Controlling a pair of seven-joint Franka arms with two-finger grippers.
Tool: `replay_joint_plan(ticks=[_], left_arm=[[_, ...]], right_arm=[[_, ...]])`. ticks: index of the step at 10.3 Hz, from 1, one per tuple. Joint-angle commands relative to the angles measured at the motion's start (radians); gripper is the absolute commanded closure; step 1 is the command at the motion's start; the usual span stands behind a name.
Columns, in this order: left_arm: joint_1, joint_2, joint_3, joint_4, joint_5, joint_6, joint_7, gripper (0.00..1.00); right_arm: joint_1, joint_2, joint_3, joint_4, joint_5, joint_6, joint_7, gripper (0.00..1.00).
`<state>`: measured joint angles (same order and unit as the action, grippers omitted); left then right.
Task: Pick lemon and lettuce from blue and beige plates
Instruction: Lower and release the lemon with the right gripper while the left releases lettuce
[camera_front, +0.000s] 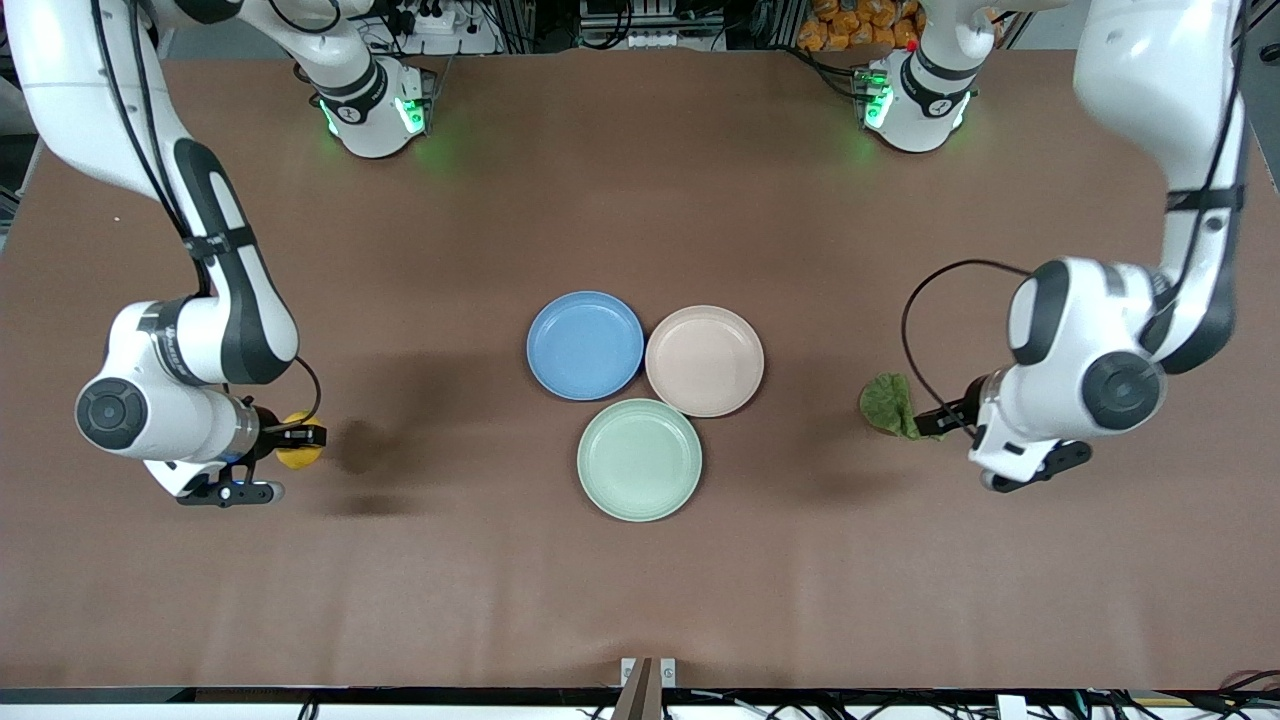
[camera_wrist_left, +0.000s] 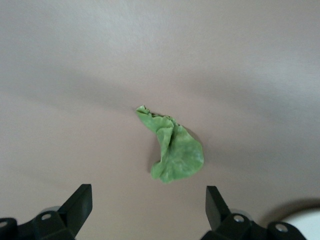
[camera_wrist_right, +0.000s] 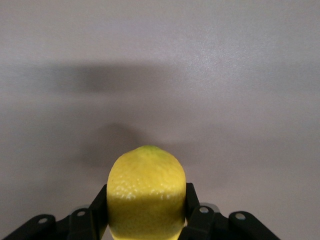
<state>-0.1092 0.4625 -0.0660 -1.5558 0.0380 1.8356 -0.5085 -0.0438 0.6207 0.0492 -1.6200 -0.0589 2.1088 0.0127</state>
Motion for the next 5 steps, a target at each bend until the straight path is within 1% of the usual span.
replay_joint_plan(ticks=[1, 2, 3, 4, 5], left_arm=[[-0.004, -0.1, -0.009, 0.002, 0.025, -0.067, 0.036, 0.0], [-0.004, -0.14, -0.012, 0.002, 0.026, -0.071, 0.05, 0.0], [-0.004, -0.18, -0.012, 0.002, 0.026, -0.073, 0.106, 0.0], [-0.003, -0.211, -0.012, 0.0, 0.026, -0.076, 0.163, 0.0], [0.002, -0.228, -0.012, 0.002, 0.026, -0.096, 0.189, 0.0]], right_arm=[[-0.021, 0.016, 0.017, 0.006, -0.022, 0.008, -0.013, 1.0], [-0.022, 0.022, 0.017, 0.006, -0.022, 0.008, -0.013, 1.0], [-0.025, 0.03, 0.017, 0.006, -0.022, 0.008, -0.013, 0.87], [-0.027, 0.03, 0.018, 0.005, -0.021, 0.007, -0.013, 0.28], [-0.028, 0.027, 0.018, 0.005, -0.019, -0.003, -0.011, 0.0]])
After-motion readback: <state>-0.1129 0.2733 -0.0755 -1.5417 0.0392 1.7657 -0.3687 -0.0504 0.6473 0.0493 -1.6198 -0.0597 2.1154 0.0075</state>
